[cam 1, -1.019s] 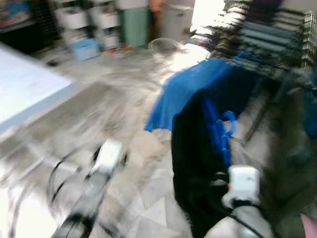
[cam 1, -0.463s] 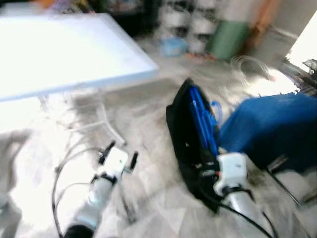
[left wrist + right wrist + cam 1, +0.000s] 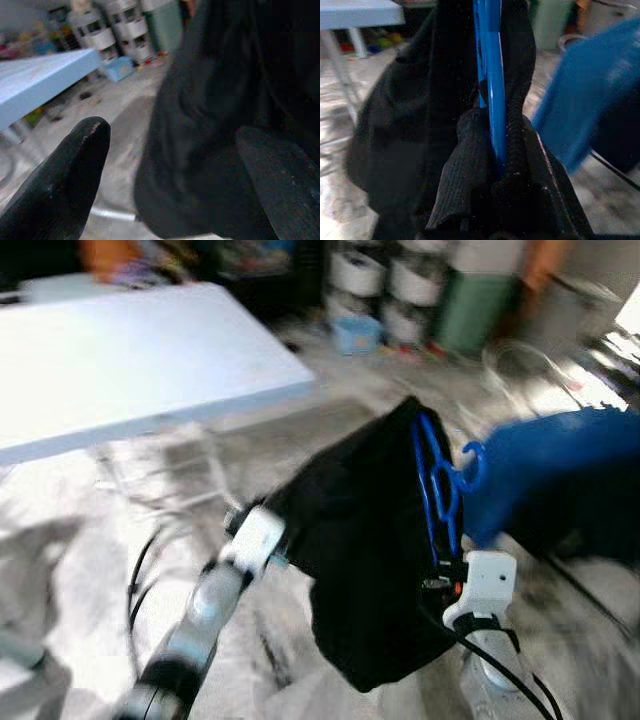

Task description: Hang hanger

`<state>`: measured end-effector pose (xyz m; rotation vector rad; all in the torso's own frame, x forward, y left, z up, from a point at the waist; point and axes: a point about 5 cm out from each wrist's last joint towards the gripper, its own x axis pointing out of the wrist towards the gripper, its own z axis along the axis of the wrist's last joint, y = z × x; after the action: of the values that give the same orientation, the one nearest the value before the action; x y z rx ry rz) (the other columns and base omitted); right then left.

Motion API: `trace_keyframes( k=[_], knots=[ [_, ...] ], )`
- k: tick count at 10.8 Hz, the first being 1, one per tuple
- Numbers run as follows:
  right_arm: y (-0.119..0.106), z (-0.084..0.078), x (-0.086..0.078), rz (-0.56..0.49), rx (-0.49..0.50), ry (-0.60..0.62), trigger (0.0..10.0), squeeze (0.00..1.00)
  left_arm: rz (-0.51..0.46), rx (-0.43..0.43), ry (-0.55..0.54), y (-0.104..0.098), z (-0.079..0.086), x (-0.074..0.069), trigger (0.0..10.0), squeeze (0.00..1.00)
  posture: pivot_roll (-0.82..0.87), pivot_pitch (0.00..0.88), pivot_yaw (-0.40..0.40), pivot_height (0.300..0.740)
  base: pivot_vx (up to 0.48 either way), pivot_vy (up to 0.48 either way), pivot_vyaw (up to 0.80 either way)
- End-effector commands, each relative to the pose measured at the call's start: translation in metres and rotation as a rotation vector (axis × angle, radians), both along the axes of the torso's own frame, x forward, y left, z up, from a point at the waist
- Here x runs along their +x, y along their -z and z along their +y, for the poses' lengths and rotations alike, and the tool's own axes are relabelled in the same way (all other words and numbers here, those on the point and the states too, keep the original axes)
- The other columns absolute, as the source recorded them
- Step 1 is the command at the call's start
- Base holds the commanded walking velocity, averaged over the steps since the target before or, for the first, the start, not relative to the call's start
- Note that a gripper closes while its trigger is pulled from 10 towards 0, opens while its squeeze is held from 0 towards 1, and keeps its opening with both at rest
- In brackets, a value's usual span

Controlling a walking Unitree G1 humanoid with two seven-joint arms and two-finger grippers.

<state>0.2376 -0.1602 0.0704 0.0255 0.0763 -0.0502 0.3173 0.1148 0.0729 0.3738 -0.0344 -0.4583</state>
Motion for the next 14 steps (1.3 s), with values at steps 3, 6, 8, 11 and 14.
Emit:
trace_keyframes(
  k=[3,6,8,11,14],
  knots=[
    [-0.006,-0.003,0.004,-0.064,0.020,0.069,10.0,0.00,0.031,-0.005,0.057,-0.005,-0.019,0.009,10.0,0.00,0.09,0.000,0.003,0.740,0.000,0.000,-0.53],
    [-0.003,-0.006,-0.004,-0.063,0.030,0.102,10.0,0.00,0.014,0.017,0.062,-0.013,-0.025,0.020,10.0,0.00,0.05,0.002,0.027,0.740,0.000,0.000,0.00],
    [-0.005,-0.004,-0.009,-0.071,0.092,0.083,10.0,0.00,0.034,0.018,0.026,-0.009,-0.017,0.021,10.0,0.00,0.05,0.002,-0.009,0.740,0.000,0.000,0.00],
    [0.000,0.008,-0.036,0.034,0.038,-0.328,10.0,0.00,0.091,-0.062,0.134,-0.003,-0.025,0.012,10.0,0.00,0.06,0.031,-0.056,0.740,0.000,0.000,0.00],
    [-0.013,0.002,-0.055,0.094,-0.012,-0.518,10.0,0.00,0.064,-0.090,0.219,-0.012,-0.042,0.014,10.0,0.00,0.04,0.036,-0.065,0.740,0.000,0.000,0.00]
  ],
)
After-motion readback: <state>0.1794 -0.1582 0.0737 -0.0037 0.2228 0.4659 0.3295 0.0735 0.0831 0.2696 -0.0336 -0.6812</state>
